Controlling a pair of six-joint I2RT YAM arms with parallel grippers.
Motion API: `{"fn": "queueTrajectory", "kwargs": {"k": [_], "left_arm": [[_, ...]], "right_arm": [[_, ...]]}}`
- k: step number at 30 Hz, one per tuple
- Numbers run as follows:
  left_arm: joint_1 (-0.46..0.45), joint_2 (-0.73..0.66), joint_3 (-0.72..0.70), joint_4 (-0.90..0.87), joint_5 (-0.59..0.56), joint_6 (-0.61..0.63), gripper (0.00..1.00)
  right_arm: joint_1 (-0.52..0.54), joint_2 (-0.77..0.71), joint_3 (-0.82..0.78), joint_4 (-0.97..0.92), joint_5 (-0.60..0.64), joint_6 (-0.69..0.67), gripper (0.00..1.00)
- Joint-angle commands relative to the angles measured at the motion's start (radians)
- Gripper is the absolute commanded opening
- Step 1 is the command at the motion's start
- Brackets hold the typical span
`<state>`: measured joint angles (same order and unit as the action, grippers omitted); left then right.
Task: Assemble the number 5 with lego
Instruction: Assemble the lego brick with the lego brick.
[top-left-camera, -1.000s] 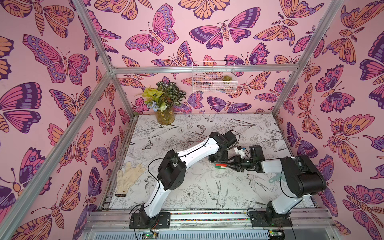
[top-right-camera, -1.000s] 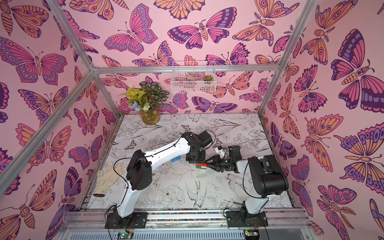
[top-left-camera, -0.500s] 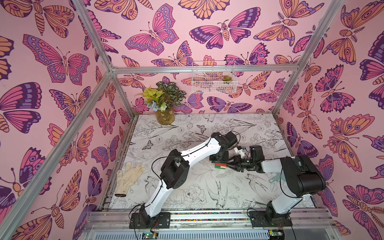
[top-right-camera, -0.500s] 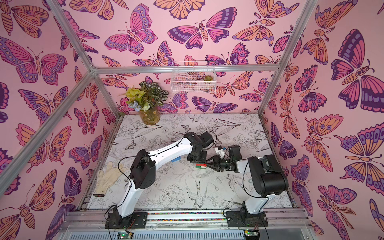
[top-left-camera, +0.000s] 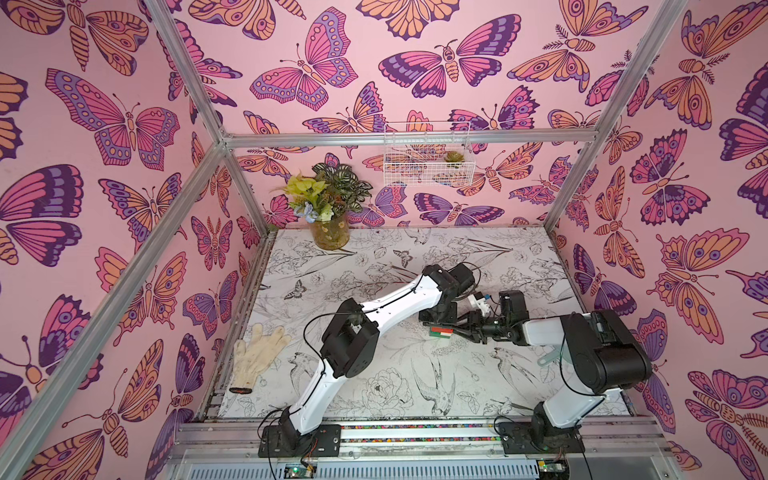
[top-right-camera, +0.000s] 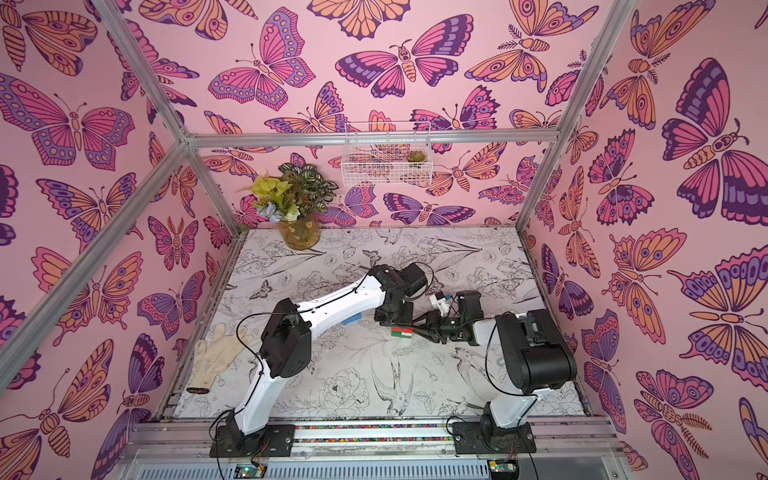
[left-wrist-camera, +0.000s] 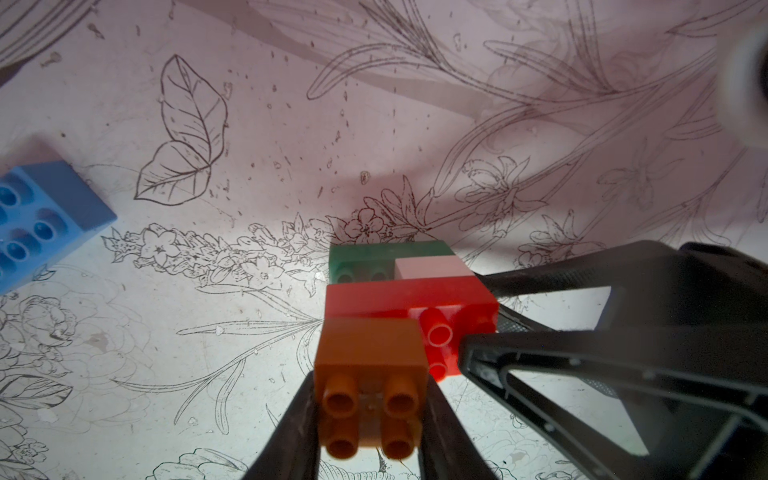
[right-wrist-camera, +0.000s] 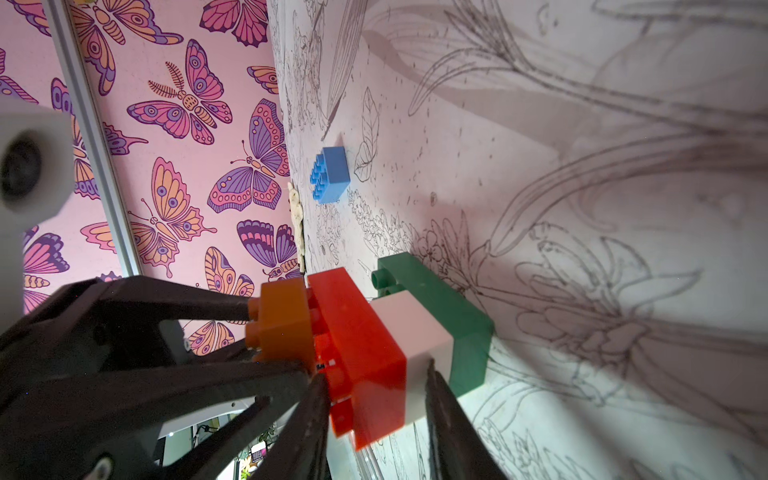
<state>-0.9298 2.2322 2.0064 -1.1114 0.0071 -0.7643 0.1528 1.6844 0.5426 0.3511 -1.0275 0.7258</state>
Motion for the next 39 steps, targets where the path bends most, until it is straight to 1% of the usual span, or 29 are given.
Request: {"fn": "queueTrajectory", "kwargs": {"k": [1, 9, 17, 23, 31, 35, 39], "left_arm": [[-0.006, 0.047, -0.007, -0.036, 0.008, 0.011, 0.1], [-0.006, 0.073, -0.01, -0.034, 0.031, 0.028, 0.07], [-0.007, 0.082, -0.023, -0.034, 0.042, 0.058, 0.06], [-0.017, 0.096, -0.028, -0.034, 0.042, 0.059, 0.03], [-0.021, 0.111, -0.05, -0.04, 0.034, 0.049, 0.02], [-0.021, 0.132, -0.037, -0.049, 0.057, 0.057, 0.02], [-0.021, 0.166, 0.014, -0.086, 0.058, 0.071, 0.02]], "right_arm": [[0.008, 0.034, 0.005, -0.059, 0.027, -0.023, 0.38], [0.011, 0.044, 0.011, -0.069, 0.03, -0.029, 0.37], [0.013, 0.057, 0.014, -0.074, 0.033, -0.032, 0.35], [0.017, 0.054, 0.018, -0.099, 0.04, -0.046, 0.35], [0.025, 0.051, 0.021, -0.112, 0.047, -0.053, 0.34], [0.026, 0.049, 0.021, -0.119, 0.05, -0.057, 0.34], [0.027, 0.05, 0.022, -0.121, 0.052, -0.058, 0.33]]}}
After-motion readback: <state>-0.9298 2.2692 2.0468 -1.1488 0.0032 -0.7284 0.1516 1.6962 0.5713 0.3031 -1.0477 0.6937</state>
